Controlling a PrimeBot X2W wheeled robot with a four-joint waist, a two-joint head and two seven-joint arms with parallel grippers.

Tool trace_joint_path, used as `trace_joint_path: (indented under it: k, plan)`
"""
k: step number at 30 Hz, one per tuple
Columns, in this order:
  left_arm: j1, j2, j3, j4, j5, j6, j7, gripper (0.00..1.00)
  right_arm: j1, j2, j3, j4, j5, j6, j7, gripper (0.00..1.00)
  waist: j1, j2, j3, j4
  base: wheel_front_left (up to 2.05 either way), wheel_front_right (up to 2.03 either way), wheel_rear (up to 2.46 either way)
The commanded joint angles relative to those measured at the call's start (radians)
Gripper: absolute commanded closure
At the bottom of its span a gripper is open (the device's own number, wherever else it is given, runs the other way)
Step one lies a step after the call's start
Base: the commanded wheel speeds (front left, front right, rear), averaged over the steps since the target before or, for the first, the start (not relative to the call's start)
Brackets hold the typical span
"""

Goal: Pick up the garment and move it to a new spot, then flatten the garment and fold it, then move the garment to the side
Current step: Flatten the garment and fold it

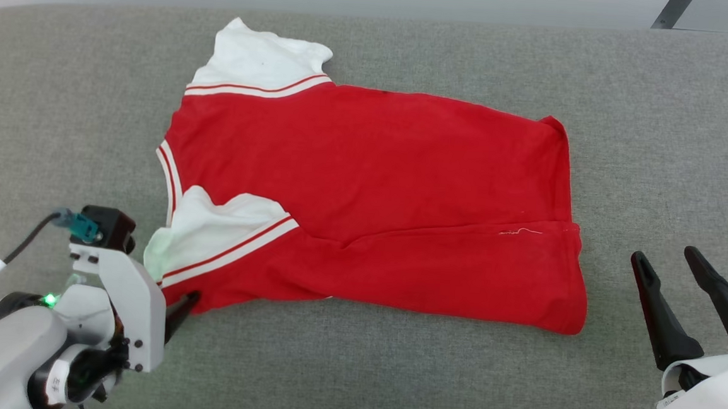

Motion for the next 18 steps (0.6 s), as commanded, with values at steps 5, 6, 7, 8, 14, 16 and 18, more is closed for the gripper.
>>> trace_joint_path:
  k: [5,6,7,8,14,16,18]
  plan:
    - [-0.015,0.034,0.003,-0.059,0.008,0.048,0.036,0.00,0.008,0.005,0.011,0.005,0.007,-0.001,0.003,0.00,0.0000,0.0000,-0.004,-0.007,0.00,0.00,0.00]
    - [-0.017,0.043,0.007,-0.078,0.014,0.064,0.036,0.00,0.009,0.005,0.011,0.005,0.008,-0.001,0.003,0.00,0.0000,0.0000,-0.004,-0.009,0.00,0.00,0.00]
    - [-0.018,0.056,0.009,-0.097,0.021,0.076,0.040,0.00,0.010,0.005,0.012,0.005,0.008,-0.001,0.003,0.00,0.0000,0.0000,-0.003,-0.011,0.00,0.00,0.00]
    - [-0.016,0.066,0.012,-0.115,0.020,0.089,0.043,0.00,0.012,0.006,0.011,0.005,0.009,-0.001,0.002,0.00,0.0000,0.0000,-0.002,-0.012,0.00,0.00,0.00]
    - [-0.010,0.127,0.018,-0.200,0.032,0.154,0.071,0.00,0.014,0.007,0.006,0.002,0.012,-0.001,-0.002,0.00,0.0000,0.0000,0.008,-0.016,0.00,0.00,0.00]
    - [-0.005,0.136,0.023,-0.211,0.019,0.167,0.080,0.00,0.013,0.009,0.005,0.003,0.012,-0.001,-0.004,0.00,0.0000,0.0000,0.010,-0.016,0.00,0.00,0.00]
    - [0.001,0.141,0.027,-0.212,0.006,0.176,0.088,0.00,0.010,0.010,0.006,0.004,0.013,-0.001,-0.003,0.00,0.0000,0.0000,0.013,-0.015,0.00,0.00,0.00]
